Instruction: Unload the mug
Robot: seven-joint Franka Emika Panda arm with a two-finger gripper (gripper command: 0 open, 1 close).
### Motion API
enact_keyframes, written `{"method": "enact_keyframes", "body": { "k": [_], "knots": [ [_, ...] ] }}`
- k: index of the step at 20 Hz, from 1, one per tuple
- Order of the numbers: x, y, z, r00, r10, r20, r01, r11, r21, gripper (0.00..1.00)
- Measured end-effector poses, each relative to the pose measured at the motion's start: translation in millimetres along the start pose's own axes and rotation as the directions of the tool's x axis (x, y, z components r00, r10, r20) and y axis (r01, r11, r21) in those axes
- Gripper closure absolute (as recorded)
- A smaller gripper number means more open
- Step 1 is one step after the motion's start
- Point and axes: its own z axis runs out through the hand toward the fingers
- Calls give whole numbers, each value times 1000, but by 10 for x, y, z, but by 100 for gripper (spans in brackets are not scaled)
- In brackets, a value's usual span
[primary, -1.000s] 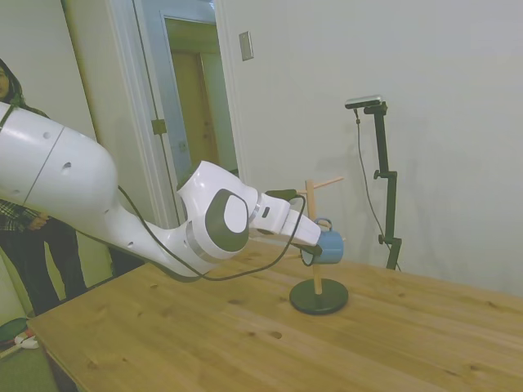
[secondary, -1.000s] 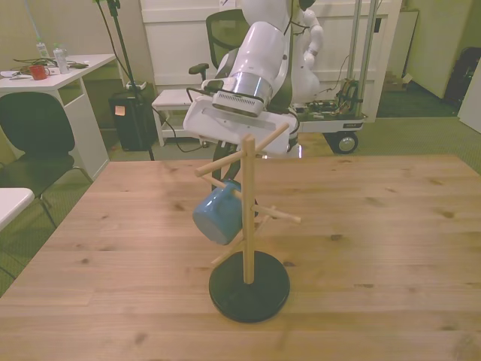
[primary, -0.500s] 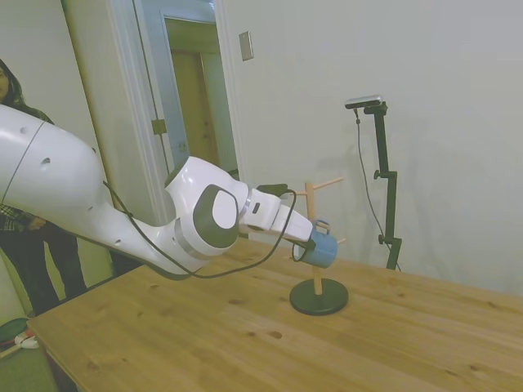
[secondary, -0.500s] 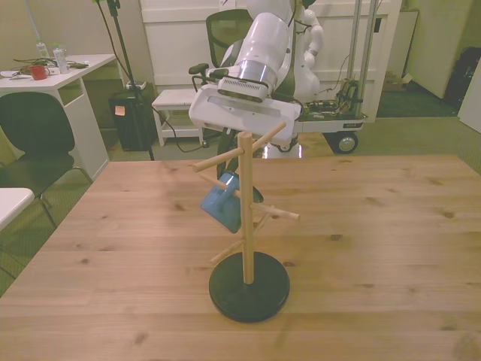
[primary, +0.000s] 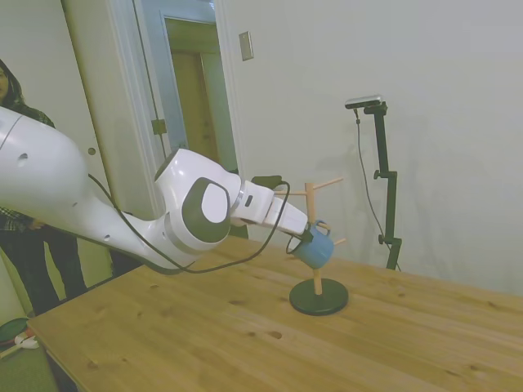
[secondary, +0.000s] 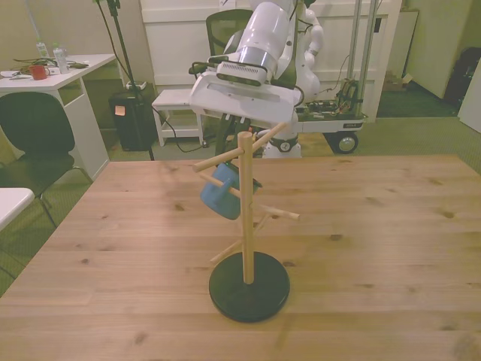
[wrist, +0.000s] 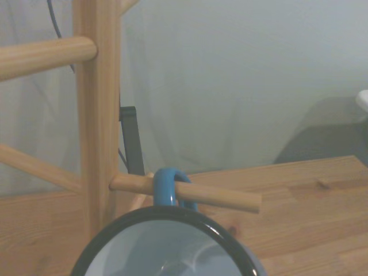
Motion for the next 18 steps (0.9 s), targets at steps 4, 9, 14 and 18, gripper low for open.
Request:
{"method": "enact_keyframes", "body": {
  "k": [4, 9, 14, 18],
  "knots": [
    [90, -5, -84, 1000, 25, -16, -25, 1000, 8, 100],
    [100, 33, -102, 999, 35, -17, -34, 999, 3, 100],
    [150, 209, -212, 998, 55, -31, -55, 998, -16, 100],
    [214, 413, -489, 995, 81, -63, -82, 996, -24, 100]
  ]
}}
